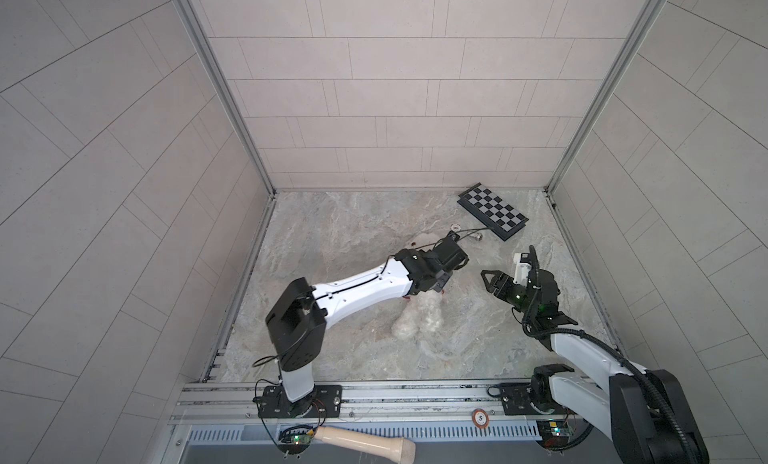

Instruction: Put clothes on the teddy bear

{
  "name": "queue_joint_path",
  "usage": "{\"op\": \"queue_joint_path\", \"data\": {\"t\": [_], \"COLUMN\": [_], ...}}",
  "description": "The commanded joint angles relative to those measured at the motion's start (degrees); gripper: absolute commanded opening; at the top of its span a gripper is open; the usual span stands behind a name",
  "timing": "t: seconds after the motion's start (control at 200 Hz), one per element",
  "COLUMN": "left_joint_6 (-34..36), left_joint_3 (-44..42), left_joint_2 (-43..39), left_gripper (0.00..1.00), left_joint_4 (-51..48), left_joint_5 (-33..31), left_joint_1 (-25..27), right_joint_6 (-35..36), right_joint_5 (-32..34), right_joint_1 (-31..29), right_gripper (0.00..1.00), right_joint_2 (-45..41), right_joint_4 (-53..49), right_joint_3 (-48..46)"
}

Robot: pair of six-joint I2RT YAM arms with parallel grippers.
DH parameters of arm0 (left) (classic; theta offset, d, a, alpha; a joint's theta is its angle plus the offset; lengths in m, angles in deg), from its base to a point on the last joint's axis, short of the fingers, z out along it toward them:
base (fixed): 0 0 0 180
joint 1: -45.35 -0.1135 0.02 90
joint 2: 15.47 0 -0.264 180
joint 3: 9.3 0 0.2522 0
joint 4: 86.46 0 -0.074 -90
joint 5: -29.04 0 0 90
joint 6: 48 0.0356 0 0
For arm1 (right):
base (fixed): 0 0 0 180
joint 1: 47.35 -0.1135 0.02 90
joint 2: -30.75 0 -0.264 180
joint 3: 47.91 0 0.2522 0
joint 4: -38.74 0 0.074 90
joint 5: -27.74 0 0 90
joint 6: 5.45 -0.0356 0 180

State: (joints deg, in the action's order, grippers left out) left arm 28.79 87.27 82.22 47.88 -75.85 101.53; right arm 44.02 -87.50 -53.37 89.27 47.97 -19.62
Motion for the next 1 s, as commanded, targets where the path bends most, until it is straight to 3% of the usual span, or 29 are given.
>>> {"op": "queue_joint_path", "data": {"t": [0.0,0.195,0.32,0.431,0.591,0.751,0.996], "left_joint_6": [-5.6,-9.3,-15.8,-22.0,-22.7,-14.0,-9.4], "left_joint_3": [-5.2,-19.4,-31.5,-39.3,-44.7,-46.7,-49.0], "left_joint_2": [-7.9,-17.3,-18.9,-19.0,-20.5,-22.7,-24.8], "left_gripper": [0.0,0.0,0.0,0.0,0.0,0.0,0.0], "left_joint_4": [9.2,30.6,48.5,59.6,58.7,48.7,45.4], "left_joint_5": [15.0,28.6,39.8,44.6,44.4,39.5,39.6], "left_joint_1": [-1.9,-4.3,-8.9,-12.9,-16.1,-17.2,-20.8], "right_joint_6": [6.2,17.0,21.4,23.3,25.4,33.0,35.0], "right_joint_5": [1.1,3.8,2.7,1.7,0.0,7.1,7.7], "right_joint_1": [-6.6,-18.3,-21.5,-23.1,-25.2,-30.4,-34.9], "right_gripper": [0.69,0.69,0.69,0.68,0.66,0.65,0.58], "right_joint_2": [-3.3,-10.5,-12.5,-12.6,-12.9,-11.2,-4.3], "right_joint_4": [6.5,15.6,14.9,13.8,10.2,-4.4,-8.7], "right_joint_3": [0.0,-1.9,-1.8,-1.8,-1.6,3.3,9.2]}}
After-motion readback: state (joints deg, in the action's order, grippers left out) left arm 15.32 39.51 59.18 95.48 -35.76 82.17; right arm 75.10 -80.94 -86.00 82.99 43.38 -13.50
